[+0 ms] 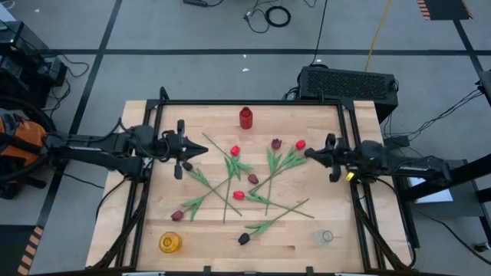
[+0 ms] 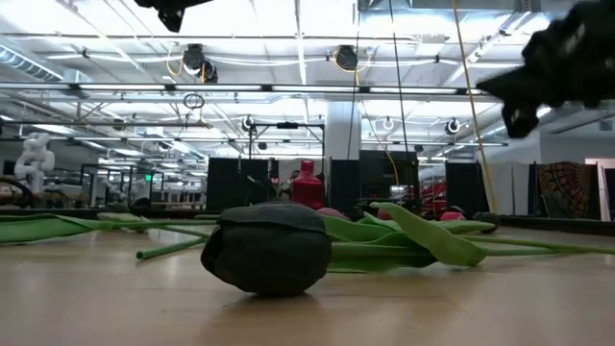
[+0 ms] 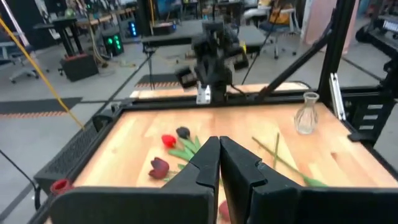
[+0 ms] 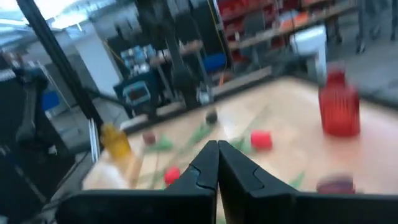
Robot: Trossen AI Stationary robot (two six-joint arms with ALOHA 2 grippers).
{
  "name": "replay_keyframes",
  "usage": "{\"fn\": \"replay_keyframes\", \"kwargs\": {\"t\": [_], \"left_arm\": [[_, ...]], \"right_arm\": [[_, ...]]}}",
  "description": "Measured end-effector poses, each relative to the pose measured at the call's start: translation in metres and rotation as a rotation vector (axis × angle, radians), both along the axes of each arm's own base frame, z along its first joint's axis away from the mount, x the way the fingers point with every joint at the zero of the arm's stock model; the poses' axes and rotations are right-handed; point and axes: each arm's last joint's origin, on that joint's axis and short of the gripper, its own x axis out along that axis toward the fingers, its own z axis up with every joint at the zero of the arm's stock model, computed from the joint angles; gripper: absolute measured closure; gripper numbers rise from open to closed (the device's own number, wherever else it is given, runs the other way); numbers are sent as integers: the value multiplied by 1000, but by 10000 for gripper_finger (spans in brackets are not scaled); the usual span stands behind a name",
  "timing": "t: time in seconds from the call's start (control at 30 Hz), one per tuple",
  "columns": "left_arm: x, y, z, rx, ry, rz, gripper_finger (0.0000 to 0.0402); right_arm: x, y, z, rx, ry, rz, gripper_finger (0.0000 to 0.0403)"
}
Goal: Sort flowers into vase by color
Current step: Put the middle dark red flower into the transparent vase
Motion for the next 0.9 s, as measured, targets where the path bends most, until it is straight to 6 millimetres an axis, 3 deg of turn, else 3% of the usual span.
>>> {"fn": "replay_keyframes", "kwargs": {"t": [0.27,0.4,0.5,0.73,0.9], "left_arm": [[2,0,1,-15,-20,5,384],[5,0,-1,-24,-6,23,384],[8,1,-3,-19,10,30,384],[17,1,-10,-21,51,54,384],[26,1,-19,-36,102,58,384]], "right_arm": [[-11,4,132,-318,-149,15,403],[0,3,175,-345,-159,9,403],[19,3,174,-320,-63,57,403],[73,10,125,-212,262,177,403],[96,15,95,-157,423,166,403]]}}
